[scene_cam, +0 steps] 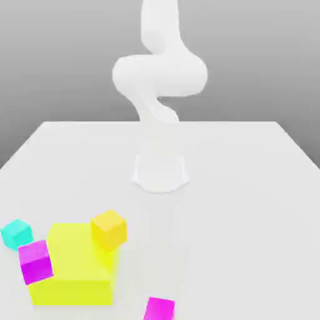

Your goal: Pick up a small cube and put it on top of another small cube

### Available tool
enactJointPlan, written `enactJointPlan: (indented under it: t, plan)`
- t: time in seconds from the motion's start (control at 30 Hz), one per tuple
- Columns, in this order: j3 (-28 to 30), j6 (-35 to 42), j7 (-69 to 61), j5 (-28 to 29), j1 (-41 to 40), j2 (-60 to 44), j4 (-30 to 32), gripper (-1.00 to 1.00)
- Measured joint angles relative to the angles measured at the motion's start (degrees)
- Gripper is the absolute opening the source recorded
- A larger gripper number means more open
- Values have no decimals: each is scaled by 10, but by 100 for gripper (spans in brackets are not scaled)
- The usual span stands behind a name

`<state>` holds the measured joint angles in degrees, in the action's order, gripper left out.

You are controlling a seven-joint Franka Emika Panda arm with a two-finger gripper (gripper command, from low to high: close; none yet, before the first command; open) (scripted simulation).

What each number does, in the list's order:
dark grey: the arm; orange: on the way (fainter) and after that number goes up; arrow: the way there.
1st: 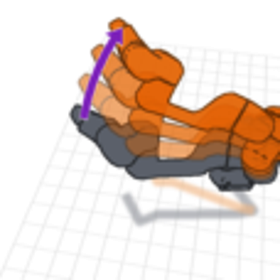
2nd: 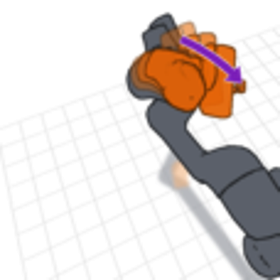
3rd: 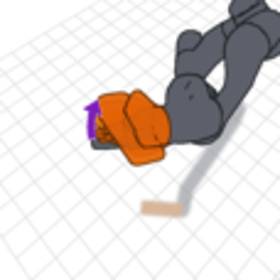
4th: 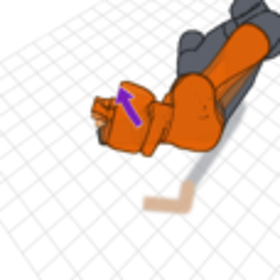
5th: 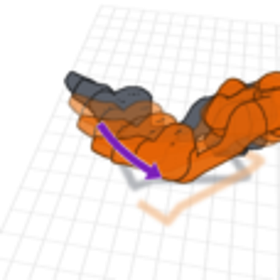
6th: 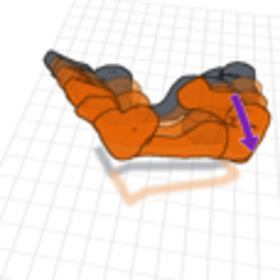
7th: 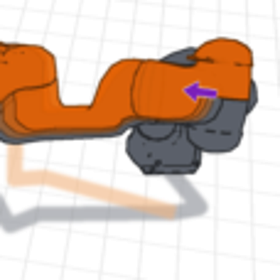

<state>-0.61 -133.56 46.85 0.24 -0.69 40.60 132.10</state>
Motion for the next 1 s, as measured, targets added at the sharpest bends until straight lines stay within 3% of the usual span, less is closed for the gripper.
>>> enactJointPlan:
  t: [1.0]
  plan:
    - [-21,-235,111,23,-24,-626,28,0]
